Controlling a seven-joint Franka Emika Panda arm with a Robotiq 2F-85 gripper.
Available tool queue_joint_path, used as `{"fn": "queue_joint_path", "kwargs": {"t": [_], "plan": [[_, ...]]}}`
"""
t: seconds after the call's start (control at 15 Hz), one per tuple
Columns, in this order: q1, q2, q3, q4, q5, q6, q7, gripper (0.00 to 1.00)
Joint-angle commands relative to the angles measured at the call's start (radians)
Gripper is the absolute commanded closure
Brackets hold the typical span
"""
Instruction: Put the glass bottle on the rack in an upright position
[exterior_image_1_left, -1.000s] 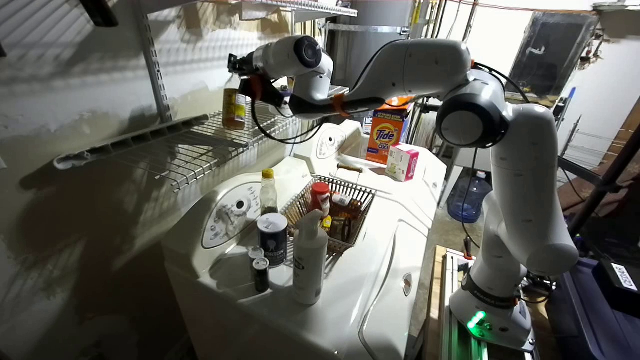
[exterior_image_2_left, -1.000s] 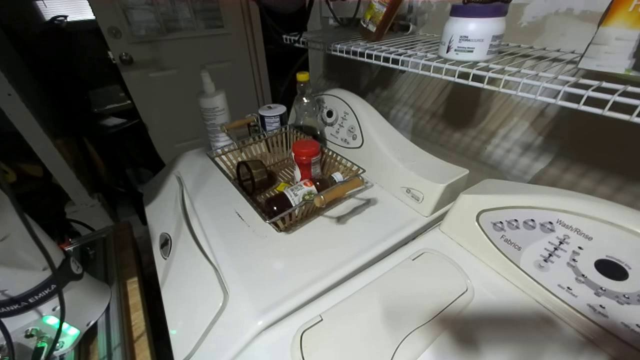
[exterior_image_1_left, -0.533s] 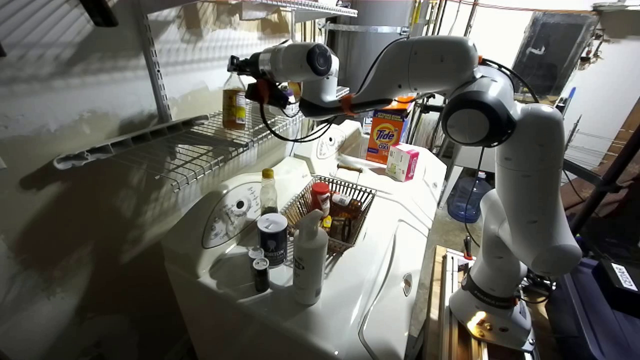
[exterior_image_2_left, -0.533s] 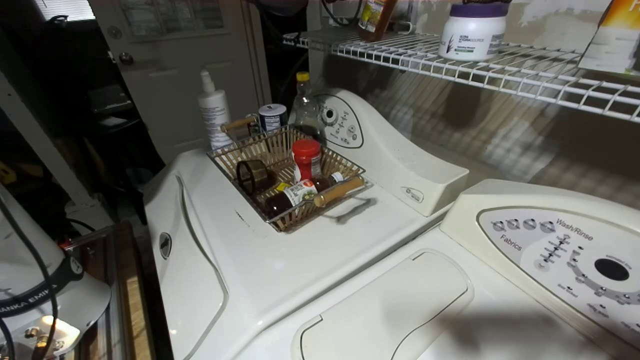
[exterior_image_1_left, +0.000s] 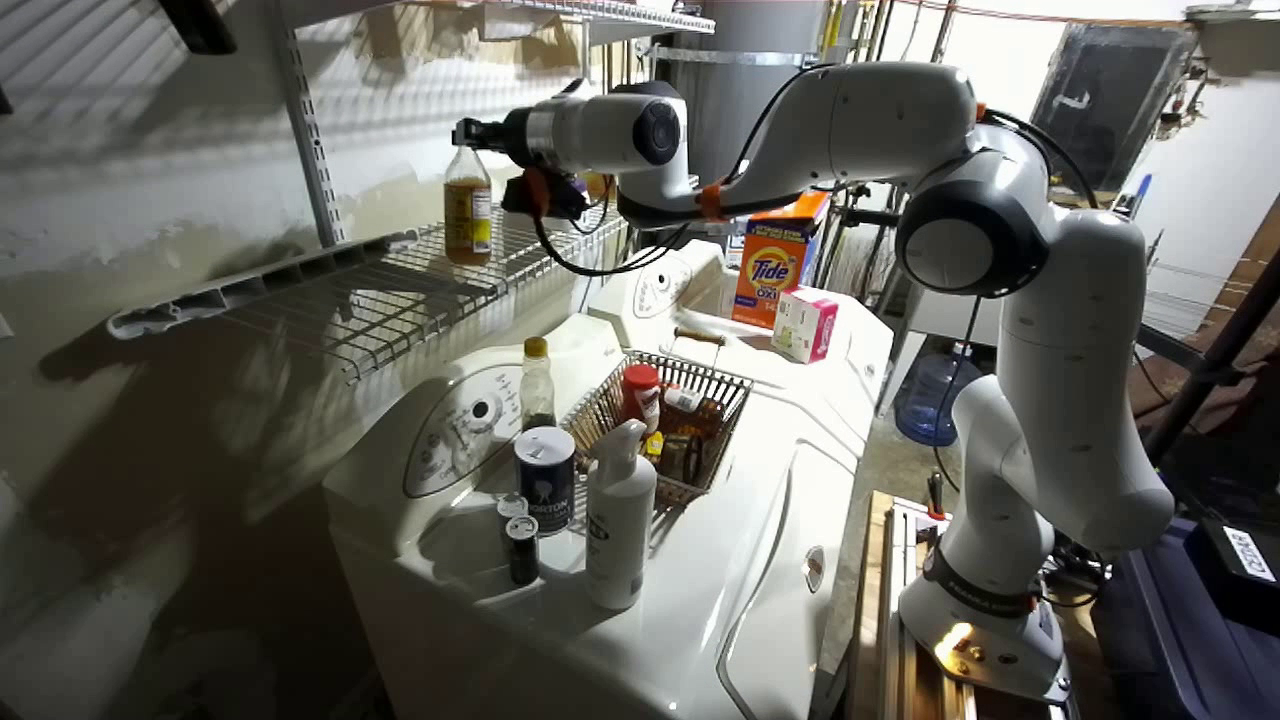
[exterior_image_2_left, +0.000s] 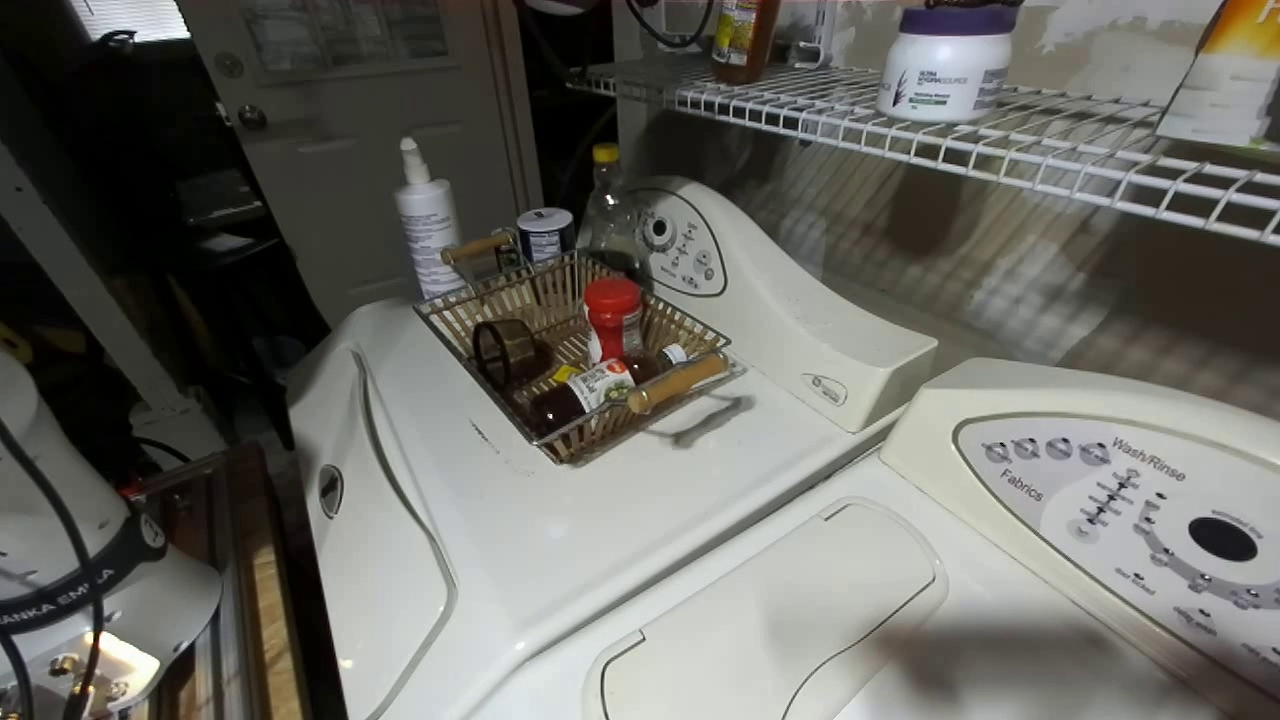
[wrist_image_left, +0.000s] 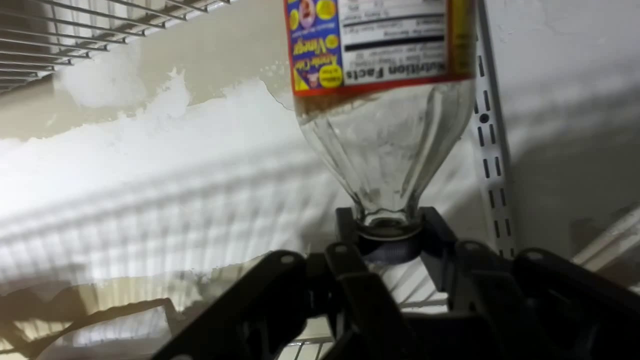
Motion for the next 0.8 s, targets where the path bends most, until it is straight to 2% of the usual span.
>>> {"fn": "queue_joint_path", "kwargs": {"t": [0.0,0.47,0.53,0.6,0.73], "plan": [[0.072,-0.017,-0.073,0.015,-0.137,0.030,0.122,0.89],[0.146,-0.043,-0.111,0.007,-0.324,0.028,0.228,0.89],[0.152,-0.052,-0.109,-0.002,-0.347,0.025,0.238,0.66],[0.152,-0.057,-0.104,-0.001,-0.370,0.025,0.252,0.48],[0.157,-0.071,-0.096,-0.009,-0.408,0.020,0.282,0.35]]}}
